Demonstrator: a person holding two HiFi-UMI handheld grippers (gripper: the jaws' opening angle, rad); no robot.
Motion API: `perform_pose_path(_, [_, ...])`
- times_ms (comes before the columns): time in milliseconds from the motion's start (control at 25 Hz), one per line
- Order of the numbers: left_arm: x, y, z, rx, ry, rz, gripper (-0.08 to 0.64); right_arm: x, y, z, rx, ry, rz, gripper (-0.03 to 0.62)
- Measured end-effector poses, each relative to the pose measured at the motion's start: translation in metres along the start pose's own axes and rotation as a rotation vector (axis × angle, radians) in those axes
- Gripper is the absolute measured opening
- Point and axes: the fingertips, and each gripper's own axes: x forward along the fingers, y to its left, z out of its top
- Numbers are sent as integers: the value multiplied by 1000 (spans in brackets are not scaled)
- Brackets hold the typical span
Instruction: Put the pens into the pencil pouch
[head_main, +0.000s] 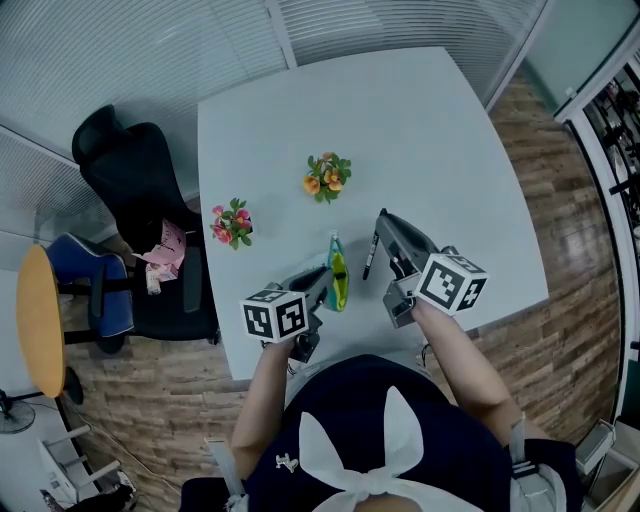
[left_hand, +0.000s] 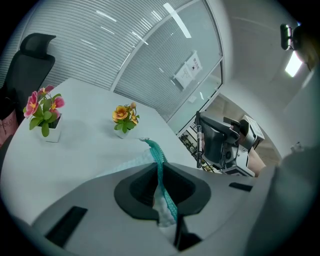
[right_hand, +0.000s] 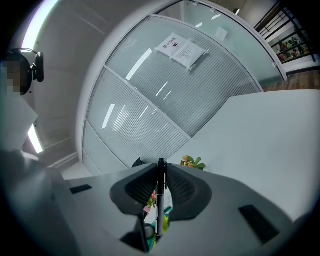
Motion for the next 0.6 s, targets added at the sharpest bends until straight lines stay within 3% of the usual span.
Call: perform_pose_path(600, [-12, 8, 6, -98, -41, -23, 46, 37, 44, -36, -126, 56, 64, 67])
